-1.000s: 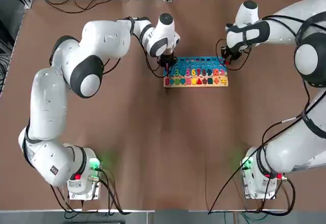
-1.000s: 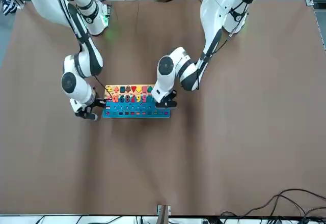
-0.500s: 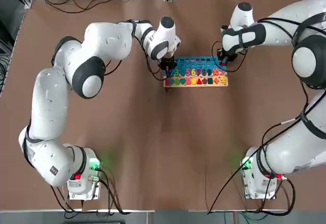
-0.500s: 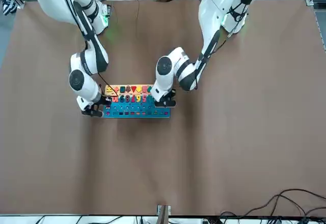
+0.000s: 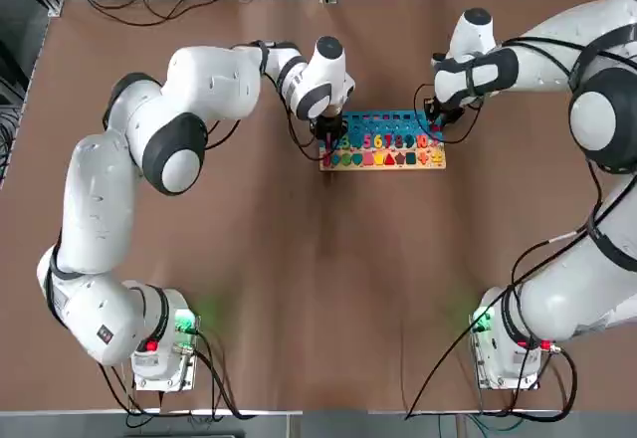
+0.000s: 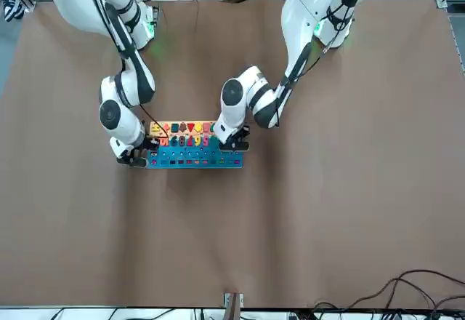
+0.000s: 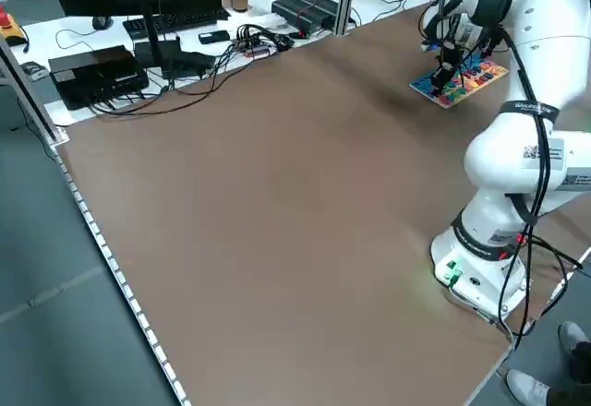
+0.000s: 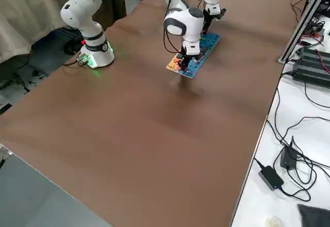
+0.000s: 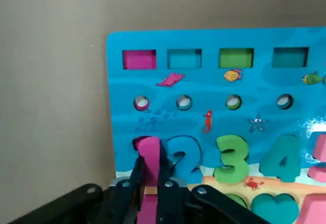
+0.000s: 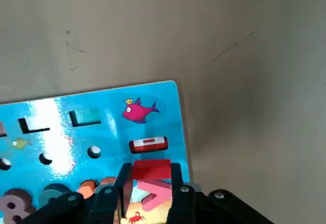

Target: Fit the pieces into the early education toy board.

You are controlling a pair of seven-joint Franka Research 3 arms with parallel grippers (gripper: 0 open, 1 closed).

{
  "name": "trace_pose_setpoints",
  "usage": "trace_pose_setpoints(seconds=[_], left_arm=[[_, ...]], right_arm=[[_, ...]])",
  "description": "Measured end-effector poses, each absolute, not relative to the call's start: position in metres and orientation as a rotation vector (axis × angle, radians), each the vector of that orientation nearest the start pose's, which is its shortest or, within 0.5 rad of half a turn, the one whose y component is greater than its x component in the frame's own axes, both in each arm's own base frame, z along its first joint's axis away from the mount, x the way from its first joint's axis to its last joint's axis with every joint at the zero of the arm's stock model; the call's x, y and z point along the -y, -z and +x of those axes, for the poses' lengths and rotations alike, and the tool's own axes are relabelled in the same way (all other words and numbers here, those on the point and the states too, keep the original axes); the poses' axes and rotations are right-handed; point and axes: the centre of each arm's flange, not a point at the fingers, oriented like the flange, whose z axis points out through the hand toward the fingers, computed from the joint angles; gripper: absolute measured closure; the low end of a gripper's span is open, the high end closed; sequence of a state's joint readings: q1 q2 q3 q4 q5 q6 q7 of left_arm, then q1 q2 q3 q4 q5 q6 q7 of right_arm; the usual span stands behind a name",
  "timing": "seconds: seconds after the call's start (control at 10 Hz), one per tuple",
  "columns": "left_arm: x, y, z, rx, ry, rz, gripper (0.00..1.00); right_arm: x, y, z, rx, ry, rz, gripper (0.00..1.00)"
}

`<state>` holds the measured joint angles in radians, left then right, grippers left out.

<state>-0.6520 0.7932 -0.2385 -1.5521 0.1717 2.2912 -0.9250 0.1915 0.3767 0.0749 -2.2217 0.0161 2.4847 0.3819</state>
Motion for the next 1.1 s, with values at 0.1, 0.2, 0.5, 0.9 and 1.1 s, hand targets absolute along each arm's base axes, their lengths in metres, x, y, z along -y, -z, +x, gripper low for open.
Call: trace_pose_setpoints(seconds=[0.1,0.2,0.5,0.9,1.1], left_arm=[[0.526,-0.186,0.461,-0.023,-0.082,-3.144,0.86],[0.526,-0.186,0.461,-0.023,-0.083,-3.142,0.86],[0.525,-0.186,0.461,-0.023,-0.092,-3.133,0.86],[0.524,-0.186,0.461,-0.021,-0.101,-3.123,0.86],[0.524,-0.186,0.461,-0.021,-0.101,-3.123,0.86]], right_arm=[[-0.142,-0.191,0.518,-0.208,-0.185,-3.129,0.65],[-0.142,-0.191,0.519,-0.208,-0.179,-3.129,0.65],[-0.144,-0.191,0.518,-0.202,-0.179,-3.129,0.65],[-0.153,-0.191,0.516,-0.177,-0.167,-3.129,0.65],[-0.153,-0.191,0.516,-0.176,-0.166,-3.129,0.65]])
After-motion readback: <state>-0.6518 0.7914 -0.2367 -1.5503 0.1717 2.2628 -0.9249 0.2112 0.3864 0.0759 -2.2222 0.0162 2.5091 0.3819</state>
